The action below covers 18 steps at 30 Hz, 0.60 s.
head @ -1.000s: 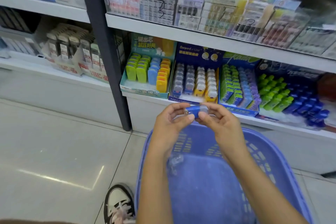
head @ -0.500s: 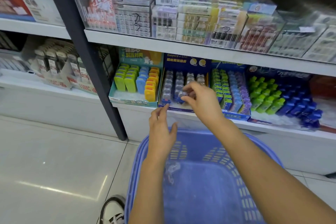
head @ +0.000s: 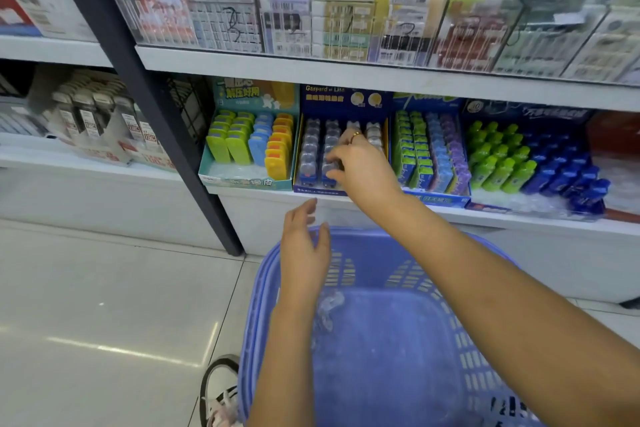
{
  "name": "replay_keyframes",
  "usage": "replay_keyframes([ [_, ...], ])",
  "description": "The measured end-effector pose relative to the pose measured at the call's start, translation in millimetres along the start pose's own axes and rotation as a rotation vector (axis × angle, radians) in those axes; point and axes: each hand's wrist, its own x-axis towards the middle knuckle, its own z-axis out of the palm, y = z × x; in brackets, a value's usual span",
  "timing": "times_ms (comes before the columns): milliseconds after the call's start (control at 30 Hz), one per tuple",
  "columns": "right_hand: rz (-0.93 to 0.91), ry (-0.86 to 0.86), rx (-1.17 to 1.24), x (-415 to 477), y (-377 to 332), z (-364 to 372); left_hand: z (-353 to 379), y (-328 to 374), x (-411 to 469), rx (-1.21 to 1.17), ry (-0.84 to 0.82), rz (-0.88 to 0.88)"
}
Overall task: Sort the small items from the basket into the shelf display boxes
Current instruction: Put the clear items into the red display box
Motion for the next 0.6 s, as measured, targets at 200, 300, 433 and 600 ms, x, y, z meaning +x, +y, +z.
replay_keyframes([
  [200,0.091,-0.163,0.167,-101,27,66,29,-51,-42,0.296,-0.229,-0.462],
  [300,0.194,-0.438,0.128,-129,56,117,36,-88,-68,0.596,-0.469,-0.635],
  [433,0.183,-0.611,0.153,-144,70,168,45,-114,-84,0.883,-0.606,-0.525],
  [600,0.091,-0.708,0.166,-146,69,211,59,-128,-93,1.200,-0.772,-0.562],
])
